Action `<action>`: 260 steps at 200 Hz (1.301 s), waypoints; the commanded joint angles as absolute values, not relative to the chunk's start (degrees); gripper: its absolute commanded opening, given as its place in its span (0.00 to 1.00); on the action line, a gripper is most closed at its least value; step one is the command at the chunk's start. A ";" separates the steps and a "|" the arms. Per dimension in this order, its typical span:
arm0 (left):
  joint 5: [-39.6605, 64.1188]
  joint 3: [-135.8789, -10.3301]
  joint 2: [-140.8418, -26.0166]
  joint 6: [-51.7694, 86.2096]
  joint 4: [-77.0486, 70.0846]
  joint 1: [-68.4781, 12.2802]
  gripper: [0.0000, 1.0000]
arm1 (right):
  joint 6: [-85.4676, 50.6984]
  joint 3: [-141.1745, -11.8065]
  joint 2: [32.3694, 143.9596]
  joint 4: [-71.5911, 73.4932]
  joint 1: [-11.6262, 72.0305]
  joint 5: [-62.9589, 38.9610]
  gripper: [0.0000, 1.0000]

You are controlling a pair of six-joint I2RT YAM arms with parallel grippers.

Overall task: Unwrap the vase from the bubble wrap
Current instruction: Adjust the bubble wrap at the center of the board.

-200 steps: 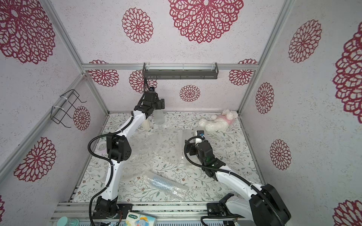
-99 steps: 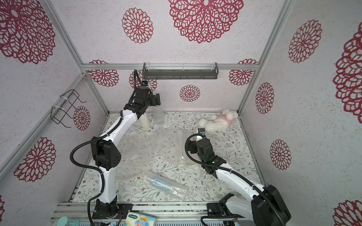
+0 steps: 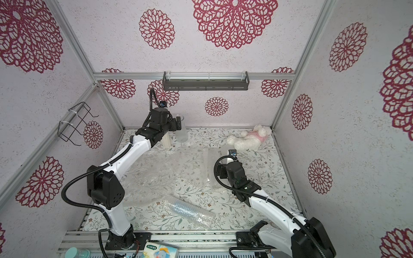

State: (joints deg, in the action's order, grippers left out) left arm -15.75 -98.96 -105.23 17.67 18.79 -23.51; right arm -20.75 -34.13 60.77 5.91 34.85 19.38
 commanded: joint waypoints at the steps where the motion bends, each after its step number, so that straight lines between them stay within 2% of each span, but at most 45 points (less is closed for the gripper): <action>1: -16.74 -97.77 -102.22 18.29 17.59 -24.37 0.97 | -23.06 -34.36 59.24 4.19 34.63 20.36 0.88; 46: -18.18 -92.10 -96.64 18.85 18.48 -26.24 0.97 | -24.52 -33.20 57.63 2.75 34.63 19.70 0.87; 180: -19.22 -74.98 -79.48 23.12 25.71 -29.09 0.97 | -24.78 -38.88 66.05 -4.34 34.30 17.50 0.86; 260: -13.48 -74.20 -76.76 20.81 29.05 -29.02 0.97 | -25.75 -42.11 73.76 -6.86 33.58 15.00 0.84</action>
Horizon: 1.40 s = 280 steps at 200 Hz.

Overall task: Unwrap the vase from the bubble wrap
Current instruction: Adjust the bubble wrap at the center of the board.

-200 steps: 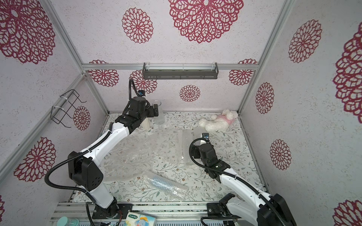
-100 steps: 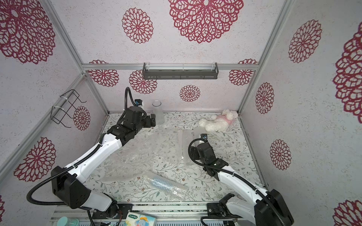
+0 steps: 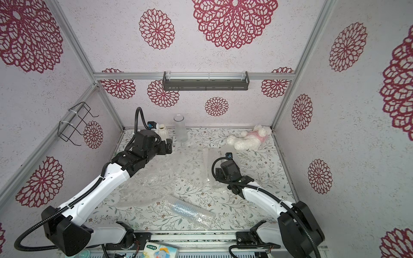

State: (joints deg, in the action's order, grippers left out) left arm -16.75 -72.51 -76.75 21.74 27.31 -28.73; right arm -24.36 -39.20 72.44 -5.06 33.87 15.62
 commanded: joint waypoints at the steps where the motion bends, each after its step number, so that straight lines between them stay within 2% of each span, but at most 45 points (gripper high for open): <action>1: -13.25 -74.32 -76.76 20.87 29.12 -29.06 0.97 | -25.71 -42.34 73.94 -7.03 33.58 14.96 0.84; 69: -6.98 -72.90 -76.72 20.33 27.51 -28.78 0.97 | -26.53 -45.00 79.96 -6.87 32.70 13.03 0.84; 131: -2.55 -71.21 -73.33 20.54 24.70 -27.38 0.97 | -27.55 -44.14 79.83 -7.28 32.64 11.81 0.84; 215: -2.46 -70.84 -72.51 21.98 25.52 -27.43 0.97 | -29.62 -41.33 63.48 -16.99 33.09 12.10 0.82; 280: -2.10 -70.20 -72.34 21.92 25.20 -28.34 0.97 | -28.91 -40.97 59.22 -21.49 32.88 17.16 0.83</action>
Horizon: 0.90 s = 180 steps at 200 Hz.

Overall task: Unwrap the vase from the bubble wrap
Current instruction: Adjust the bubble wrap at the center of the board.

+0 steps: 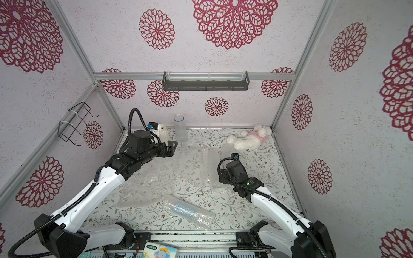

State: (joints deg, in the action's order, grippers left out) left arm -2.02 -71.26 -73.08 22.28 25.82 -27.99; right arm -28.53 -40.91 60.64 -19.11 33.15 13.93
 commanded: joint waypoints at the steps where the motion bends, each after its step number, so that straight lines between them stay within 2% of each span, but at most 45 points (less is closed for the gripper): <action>1: -2.15 -70.12 -72.33 21.90 25.17 -28.32 0.97 | -28.87 -40.96 59.23 -21.47 32.88 17.19 0.83; 99: -1.14 -70.49 -73.83 22.41 25.13 -28.21 0.97 | -24.05 -45.51 64.81 -24.21 30.13 14.79 0.84; 132: -0.59 -70.46 -73.23 22.76 25.08 -28.13 0.97 | -23.96 -47.17 67.21 -22.03 29.18 9.96 0.82; 151: 0.42 -70.40 -72.95 23.22 24.72 -28.17 0.97 | -25.35 -48.12 67.68 -19.73 29.97 6.27 0.80; 180: 1.67 -70.33 -73.32 23.92 24.17 -27.33 0.97 | -25.56 -51.85 70.22 -20.24 34.13 8.51 0.80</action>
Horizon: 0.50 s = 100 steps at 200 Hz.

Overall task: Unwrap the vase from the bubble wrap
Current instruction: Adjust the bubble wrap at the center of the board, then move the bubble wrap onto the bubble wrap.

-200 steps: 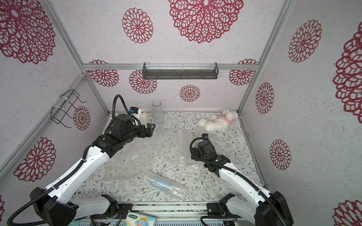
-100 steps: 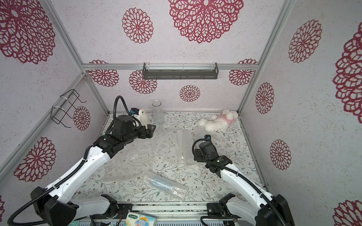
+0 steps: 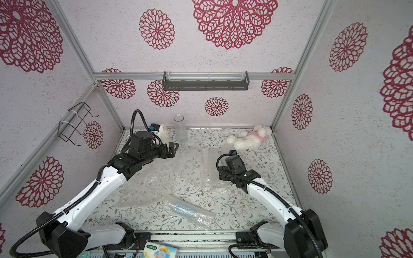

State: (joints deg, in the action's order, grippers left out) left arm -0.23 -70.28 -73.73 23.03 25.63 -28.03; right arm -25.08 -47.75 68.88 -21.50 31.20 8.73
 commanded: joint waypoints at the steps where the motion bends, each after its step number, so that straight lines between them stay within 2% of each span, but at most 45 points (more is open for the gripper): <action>1: 1.71 -70.32 -73.35 23.91 24.17 -27.29 0.97 | -25.52 -51.98 70.40 -20.23 34.25 8.60 0.80; 100: 2.97 -70.14 -73.97 24.60 24.08 -26.97 0.97 | -25.34 -61.90 89.33 -22.27 35.16 12.84 0.80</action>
